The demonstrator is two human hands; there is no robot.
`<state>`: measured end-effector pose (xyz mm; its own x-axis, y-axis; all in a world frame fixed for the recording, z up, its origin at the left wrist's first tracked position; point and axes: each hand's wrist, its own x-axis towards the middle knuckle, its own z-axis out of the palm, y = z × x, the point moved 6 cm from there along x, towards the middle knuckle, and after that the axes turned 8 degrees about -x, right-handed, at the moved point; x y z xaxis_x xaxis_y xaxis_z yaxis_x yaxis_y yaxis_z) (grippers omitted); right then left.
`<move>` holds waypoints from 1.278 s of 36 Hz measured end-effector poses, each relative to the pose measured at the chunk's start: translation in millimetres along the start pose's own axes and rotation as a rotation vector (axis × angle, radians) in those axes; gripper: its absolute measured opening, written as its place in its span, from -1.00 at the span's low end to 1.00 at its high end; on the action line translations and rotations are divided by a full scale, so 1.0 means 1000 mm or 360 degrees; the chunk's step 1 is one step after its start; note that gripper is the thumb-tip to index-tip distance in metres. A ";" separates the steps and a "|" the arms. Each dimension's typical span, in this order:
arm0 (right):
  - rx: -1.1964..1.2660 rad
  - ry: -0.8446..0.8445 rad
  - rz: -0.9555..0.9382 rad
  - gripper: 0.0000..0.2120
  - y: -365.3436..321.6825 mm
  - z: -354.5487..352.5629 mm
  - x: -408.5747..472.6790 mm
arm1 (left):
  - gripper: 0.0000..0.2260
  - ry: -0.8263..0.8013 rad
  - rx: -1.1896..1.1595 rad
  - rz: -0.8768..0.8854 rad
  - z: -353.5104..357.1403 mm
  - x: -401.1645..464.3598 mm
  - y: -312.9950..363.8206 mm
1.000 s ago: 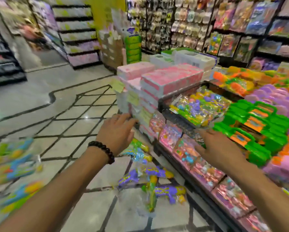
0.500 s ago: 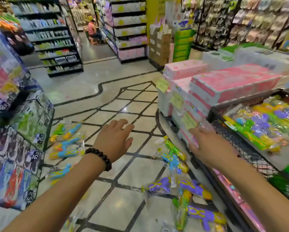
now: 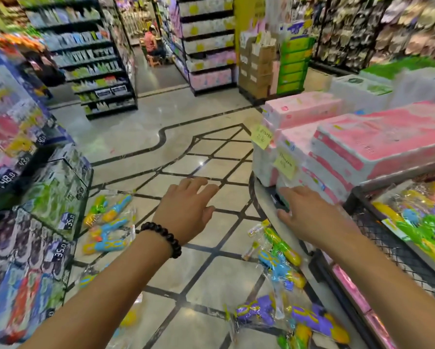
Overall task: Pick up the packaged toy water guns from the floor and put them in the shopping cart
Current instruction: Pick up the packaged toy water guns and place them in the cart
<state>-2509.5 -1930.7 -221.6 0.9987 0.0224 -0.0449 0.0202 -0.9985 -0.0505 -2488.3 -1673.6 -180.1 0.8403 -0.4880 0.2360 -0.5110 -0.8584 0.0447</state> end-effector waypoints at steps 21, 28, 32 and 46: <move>-0.0109 0.0005 0.0351 -0.52 -0.152 0.001 0.230 | -0.60 -0.0153 -0.0114 0.0327 0.050 0.172 -0.271; -0.0052 -0.0091 0.0560 -0.51 -0.150 0.005 0.262 | -0.64 -0.0156 -0.0167 0.0473 0.068 0.231 -0.293; -0.0037 -0.0106 0.0667 -0.52 -0.126 0.009 0.276 | -0.61 -0.0193 -0.0162 0.0587 0.085 0.268 -0.283; 0.0161 0.0039 0.0987 -0.46 0.009 0.038 0.392 | -0.64 -0.0257 -0.0045 0.1034 0.140 0.457 -0.219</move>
<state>-2120.0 -1929.4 -277.2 0.8239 -0.5620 -0.0730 -0.5667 -0.8156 -0.1166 -1967.5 -1730.8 -218.0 0.3754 -0.9238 0.0751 -0.9251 -0.3784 -0.0317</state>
